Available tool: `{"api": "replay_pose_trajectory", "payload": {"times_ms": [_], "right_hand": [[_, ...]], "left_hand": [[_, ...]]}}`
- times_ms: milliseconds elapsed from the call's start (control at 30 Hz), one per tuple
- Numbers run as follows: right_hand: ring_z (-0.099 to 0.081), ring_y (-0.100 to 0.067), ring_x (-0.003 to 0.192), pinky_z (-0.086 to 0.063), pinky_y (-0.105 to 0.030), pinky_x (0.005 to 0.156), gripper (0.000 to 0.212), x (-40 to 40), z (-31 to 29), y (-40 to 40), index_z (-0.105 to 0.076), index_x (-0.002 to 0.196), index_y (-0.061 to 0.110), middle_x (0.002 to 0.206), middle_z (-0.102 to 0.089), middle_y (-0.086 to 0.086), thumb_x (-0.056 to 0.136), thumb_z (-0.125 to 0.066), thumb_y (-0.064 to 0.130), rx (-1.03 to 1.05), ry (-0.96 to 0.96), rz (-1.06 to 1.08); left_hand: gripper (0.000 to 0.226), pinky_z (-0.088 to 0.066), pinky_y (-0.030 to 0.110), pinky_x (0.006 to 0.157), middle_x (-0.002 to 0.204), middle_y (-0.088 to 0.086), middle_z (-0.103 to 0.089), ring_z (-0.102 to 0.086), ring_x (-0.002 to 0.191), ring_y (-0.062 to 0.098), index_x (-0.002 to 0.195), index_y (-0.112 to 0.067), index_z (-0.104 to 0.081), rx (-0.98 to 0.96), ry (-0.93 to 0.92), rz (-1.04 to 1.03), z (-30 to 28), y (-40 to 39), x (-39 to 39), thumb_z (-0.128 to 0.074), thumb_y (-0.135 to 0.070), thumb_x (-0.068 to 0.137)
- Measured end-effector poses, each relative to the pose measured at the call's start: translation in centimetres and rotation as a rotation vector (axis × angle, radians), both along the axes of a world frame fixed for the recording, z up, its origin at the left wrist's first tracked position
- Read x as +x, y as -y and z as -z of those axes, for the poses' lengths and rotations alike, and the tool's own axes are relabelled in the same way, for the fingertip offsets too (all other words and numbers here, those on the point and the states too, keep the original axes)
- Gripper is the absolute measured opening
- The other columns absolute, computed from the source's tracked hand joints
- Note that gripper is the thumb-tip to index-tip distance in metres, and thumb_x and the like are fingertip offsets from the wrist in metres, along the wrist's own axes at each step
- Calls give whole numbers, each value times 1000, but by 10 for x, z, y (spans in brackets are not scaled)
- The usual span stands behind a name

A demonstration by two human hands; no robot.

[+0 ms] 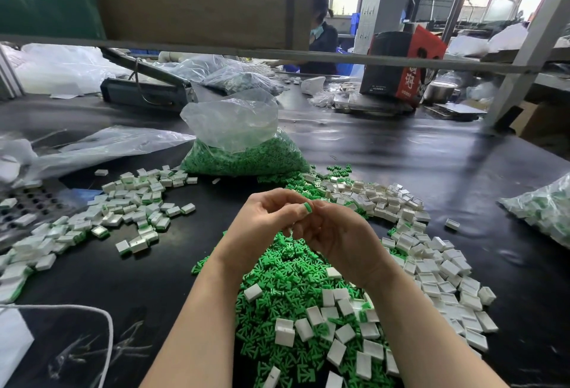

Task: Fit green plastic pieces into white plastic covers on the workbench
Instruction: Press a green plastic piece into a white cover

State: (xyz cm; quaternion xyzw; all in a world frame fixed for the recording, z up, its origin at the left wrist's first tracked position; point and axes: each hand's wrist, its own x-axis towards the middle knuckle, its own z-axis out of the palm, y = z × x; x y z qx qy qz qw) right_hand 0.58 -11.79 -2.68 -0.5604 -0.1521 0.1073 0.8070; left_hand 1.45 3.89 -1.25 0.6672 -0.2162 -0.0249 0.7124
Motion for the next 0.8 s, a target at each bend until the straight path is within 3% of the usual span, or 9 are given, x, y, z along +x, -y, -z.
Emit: {"api": "replay_pose_trajectory", "payload": {"times_ms": [200,400,567,800], "right_hand": [[-47,-20,64,-38,-24,54,3,-2,-6,15,-64,90,3,73,-59,-9,91,-61,4,-203,146,277],[-55,-2,60,-44,-16,55,5,-4,-10,12,-64,89,4,72,-60,-2,90,-63,-1,-452,258,263],[-55,-22,70,-50,-53,67,8,-1,-5,8,-63,85,8,76,-61,-10,90,-63,1,-597,302,313],[-53,-15,62,-48,-41,60,19,3,1,6,-61,78,16,67,-59,1,86,-64,0,-671,338,369]], "left_hand": [[7,-55,24,66,80,8,-74,-71,73,17,89,-14,-73,101,-4,-90,1,-8,4,-69,-10,85],[13,-56,20,68,78,3,-76,-71,71,15,83,-27,-77,82,-9,-79,0,-4,3,-72,-21,73],[18,-57,23,71,76,-4,-75,-69,70,10,86,-27,-76,188,34,-86,3,-8,6,-72,-10,81],[21,-56,27,69,67,-13,-68,-64,65,6,88,-28,-76,306,114,-126,5,-10,9,-73,-8,82]]}}
